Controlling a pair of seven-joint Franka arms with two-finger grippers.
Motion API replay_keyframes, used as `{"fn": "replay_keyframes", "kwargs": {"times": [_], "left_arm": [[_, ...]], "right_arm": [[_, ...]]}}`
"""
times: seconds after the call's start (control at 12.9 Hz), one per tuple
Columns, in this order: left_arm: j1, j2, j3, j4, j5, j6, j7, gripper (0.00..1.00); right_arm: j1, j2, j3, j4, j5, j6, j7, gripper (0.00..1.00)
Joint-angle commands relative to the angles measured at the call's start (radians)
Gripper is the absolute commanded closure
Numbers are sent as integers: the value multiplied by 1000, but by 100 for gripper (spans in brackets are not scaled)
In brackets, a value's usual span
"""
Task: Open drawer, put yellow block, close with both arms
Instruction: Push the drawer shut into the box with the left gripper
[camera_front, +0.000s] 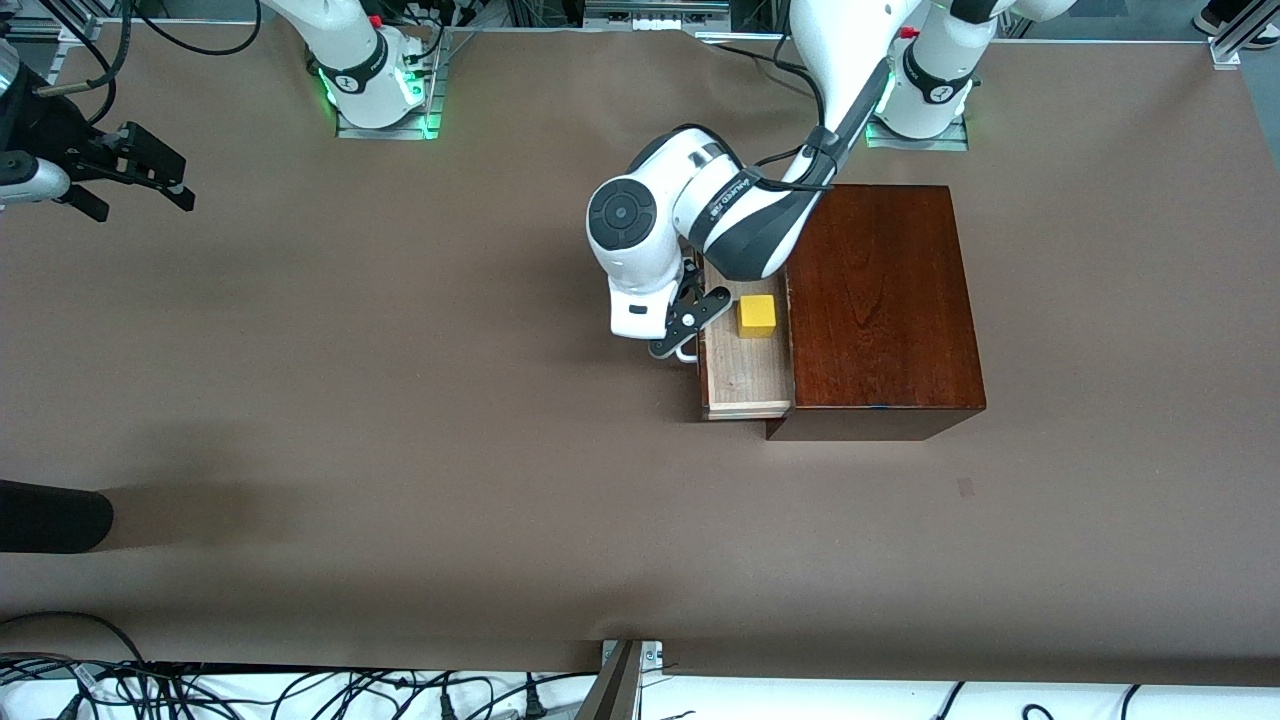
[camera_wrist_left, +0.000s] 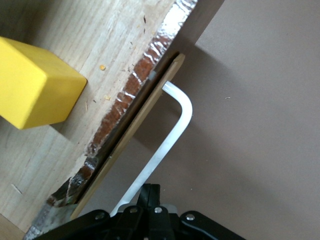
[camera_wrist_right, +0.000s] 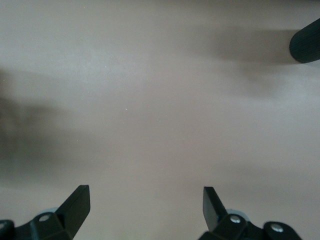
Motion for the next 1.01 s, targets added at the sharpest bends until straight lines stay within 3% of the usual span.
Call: {"fn": "replay_keyframes", "kwargs": {"times": [0.0,0.85,0.93], "left_arm": [[59,-97,51,-163,94,-50,106,100],[131,-184,48,-222,80,-10,234,100],[131,-212,35,-214,51,-27,229,94]], "right_arm": [[0,28,-3,48,-10,-22,-10,0],[0,46,-9,49,-10,-8,-6,0],[0,46,-9,49,-10,4,-9,0]]}}
